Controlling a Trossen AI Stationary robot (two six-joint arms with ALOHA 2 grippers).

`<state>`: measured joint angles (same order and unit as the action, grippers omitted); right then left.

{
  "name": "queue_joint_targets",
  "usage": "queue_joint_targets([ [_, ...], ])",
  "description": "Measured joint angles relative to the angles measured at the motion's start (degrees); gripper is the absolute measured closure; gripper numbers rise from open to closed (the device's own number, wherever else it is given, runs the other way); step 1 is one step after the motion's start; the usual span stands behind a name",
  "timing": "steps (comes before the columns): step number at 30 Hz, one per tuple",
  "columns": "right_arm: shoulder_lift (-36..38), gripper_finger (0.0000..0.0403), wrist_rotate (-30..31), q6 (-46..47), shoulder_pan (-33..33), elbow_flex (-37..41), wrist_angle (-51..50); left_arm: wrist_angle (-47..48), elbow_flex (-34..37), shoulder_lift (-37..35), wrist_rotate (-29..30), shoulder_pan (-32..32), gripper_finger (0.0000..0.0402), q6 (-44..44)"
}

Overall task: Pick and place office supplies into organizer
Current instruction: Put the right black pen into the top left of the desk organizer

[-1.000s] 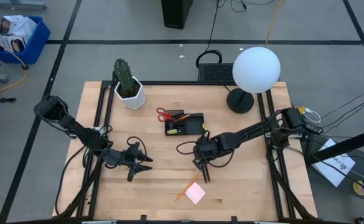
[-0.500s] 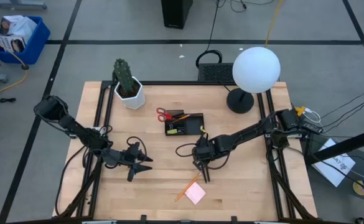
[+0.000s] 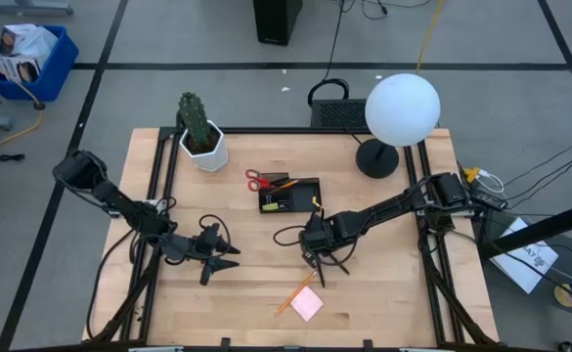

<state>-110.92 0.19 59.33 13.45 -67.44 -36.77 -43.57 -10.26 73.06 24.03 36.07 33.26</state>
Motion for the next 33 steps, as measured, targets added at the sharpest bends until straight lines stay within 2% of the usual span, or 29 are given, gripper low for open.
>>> queue_joint_targets([
  [9, 5.3, 0.0381, 9.2, -2.1, -0.2, 0.4, 3.2, 0.0, 0.0, 0.0, 0.0, 0.0, 0.0213, 0.0],
  [15, 8.9, 0.0386, 16.8, -8.8, -1.4, 0.3, 14.4, 0.0, 0.0, 0.0, 0.0, 0.0, 0.0213, 0.0],
  [22, 9.1, 0.0385, 21.6, -22.3, -4.6, 0.3, 34.3, 0.0, 0.0, 0.0, 0.0, 0.0, 0.0213, 0.0],
  [28, 9.1, 0.0385, 31.3, -39.2, -6.7, 0.3, 48.7, 0.0, 0.0, 0.0, 0.0, 0.0, 0.0213, 0.0],
  [33, 7.9, 0.0385, 31.7, -50.1, -9.5, 0.2, 62.4, 0.1, 0.0, 0.0, 0.0, 0.0, 0.0213, -1.0],
])
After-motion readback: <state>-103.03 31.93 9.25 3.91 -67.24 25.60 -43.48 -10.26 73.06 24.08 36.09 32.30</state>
